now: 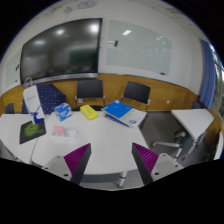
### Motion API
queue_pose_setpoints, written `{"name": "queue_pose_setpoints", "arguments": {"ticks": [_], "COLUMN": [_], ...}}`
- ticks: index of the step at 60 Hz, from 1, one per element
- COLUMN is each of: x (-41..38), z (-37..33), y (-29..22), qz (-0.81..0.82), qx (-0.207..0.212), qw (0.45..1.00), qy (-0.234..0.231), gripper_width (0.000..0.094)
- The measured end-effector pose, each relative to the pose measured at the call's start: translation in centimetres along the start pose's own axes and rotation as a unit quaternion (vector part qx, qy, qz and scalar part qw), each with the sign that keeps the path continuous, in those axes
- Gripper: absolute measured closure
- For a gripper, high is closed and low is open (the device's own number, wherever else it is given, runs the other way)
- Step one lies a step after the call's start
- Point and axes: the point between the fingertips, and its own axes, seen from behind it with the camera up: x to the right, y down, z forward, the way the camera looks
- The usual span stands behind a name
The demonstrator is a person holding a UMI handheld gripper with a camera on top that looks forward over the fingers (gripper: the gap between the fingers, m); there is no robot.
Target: Unplug charger
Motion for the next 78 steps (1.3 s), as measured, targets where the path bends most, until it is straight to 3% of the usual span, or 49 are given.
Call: {"name": "queue_pose_setpoints", "arguments": {"ticks": [9, 25, 43, 53, 71, 72, 76, 78], "x": [-8.1, -21.6, -29.0, -30.7, -31.8, -31.9, -31.9, -31.9], "z": [1.4, 5.8, 14.2, 20.7, 26.9, 27.0, 27.3, 27.4], "y": [0.4, 1.8, 2.2, 1.3, 0.9, 0.9, 1.3, 1.2], "qz": [-0.006, -0.043, -0.024, 0.001, 0.006, 0.009, 0.015, 0.009], "qx": [0.018, 0.044, 0.053, 0.067, 0.083, 0.083, 0.080, 0.083], "qw": [0.998, 0.990, 0.992, 0.994, 0.994, 0.993, 0.994, 0.994], "qy": [-0.067, -0.123, -0.111, -0.084, -0.077, -0.079, -0.078, -0.075], "gripper_width": [0.0070, 0.0086, 0.0083, 0.0082, 0.0075, 0.0081, 0.0364, 0.0371]}}
